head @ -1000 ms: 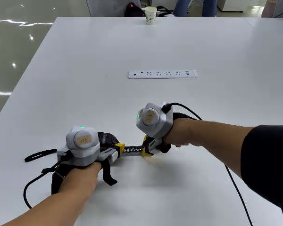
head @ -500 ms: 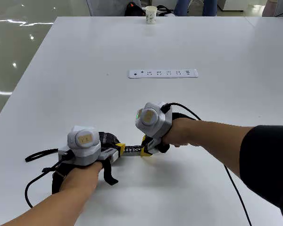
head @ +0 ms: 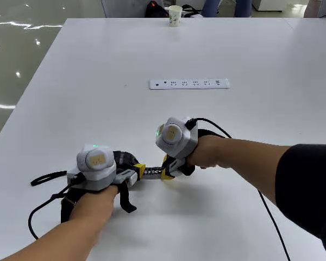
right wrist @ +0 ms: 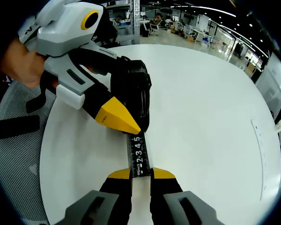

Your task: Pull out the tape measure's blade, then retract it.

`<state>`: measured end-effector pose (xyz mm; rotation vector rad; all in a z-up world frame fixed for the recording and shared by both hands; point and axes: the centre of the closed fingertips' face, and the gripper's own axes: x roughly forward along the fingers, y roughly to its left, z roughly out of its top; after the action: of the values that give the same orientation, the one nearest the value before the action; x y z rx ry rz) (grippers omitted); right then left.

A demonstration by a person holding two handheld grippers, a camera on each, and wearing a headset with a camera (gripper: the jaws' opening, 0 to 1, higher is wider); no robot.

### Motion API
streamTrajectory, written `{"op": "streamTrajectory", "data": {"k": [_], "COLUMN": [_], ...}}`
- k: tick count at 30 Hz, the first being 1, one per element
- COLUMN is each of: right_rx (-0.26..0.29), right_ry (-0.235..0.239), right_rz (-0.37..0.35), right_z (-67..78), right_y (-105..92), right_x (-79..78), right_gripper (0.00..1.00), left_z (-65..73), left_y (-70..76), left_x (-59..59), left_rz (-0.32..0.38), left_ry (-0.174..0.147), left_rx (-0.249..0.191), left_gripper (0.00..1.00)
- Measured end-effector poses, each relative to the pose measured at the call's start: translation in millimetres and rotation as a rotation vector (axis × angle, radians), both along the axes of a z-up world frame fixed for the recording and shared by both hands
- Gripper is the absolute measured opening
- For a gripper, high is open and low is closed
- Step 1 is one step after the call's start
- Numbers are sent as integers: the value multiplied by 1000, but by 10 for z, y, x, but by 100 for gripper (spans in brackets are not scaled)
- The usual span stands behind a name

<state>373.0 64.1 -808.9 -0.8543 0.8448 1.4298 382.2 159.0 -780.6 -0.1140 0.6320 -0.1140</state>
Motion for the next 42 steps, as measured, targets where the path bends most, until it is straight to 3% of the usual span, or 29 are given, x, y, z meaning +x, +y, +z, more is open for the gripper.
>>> {"op": "streamTrajectory", "data": {"k": [42], "right_rx": [51], "right_ry": [12], "right_rz": [-14], "right_z": [-8], "right_y": [207], "right_x": [-13], "right_gripper": [11], "left_z": [3], "left_y": [13], "left_x": [12], "left_rz": [7], "left_ry": [1], "left_rx": [-16], "left_gripper": [61]}}
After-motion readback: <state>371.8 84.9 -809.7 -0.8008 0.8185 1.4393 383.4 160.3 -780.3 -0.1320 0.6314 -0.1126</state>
